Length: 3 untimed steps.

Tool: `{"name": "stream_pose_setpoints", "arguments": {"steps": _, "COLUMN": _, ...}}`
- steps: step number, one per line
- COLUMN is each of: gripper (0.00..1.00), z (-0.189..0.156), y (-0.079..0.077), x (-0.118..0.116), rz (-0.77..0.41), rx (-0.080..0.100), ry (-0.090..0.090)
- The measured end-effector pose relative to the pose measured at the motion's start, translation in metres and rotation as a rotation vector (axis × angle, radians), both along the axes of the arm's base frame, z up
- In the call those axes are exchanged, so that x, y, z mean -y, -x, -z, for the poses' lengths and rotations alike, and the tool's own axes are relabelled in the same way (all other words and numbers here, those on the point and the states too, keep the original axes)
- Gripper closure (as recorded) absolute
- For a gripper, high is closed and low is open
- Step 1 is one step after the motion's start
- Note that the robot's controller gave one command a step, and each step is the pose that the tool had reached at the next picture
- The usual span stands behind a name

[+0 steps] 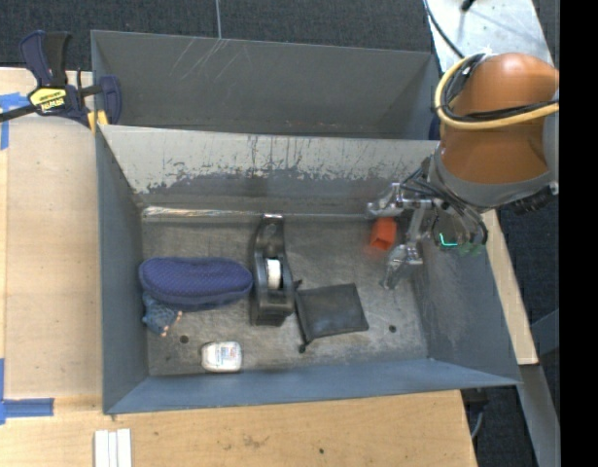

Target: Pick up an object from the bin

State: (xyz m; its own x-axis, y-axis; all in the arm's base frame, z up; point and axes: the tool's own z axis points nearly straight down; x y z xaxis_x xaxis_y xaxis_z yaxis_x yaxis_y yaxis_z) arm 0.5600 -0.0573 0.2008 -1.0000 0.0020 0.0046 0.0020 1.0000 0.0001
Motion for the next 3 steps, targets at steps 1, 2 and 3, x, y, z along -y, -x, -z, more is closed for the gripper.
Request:
{"name": "stream_pose_setpoints", "arguments": {"steps": 1, "gripper": 0.0, "z": 0.13, "y": 0.018, "x": -0.072, "rz": 0.097, "rx": 0.016, "ry": 0.001}}
{"name": "stream_pose_setpoints", "arguments": {"steps": 2, "gripper": 1.0, "z": 0.123, "y": 0.013, "x": -0.071, "rz": 0.097, "rx": 0.032, "ry": 0.0}}
{"name": "stream_pose_setpoints", "arguments": {"steps": 3, "gripper": 1.0, "z": -0.03, "y": 0.049, "x": -0.037, "rz": -0.093, "rx": 0.015, "ry": 0.002}}
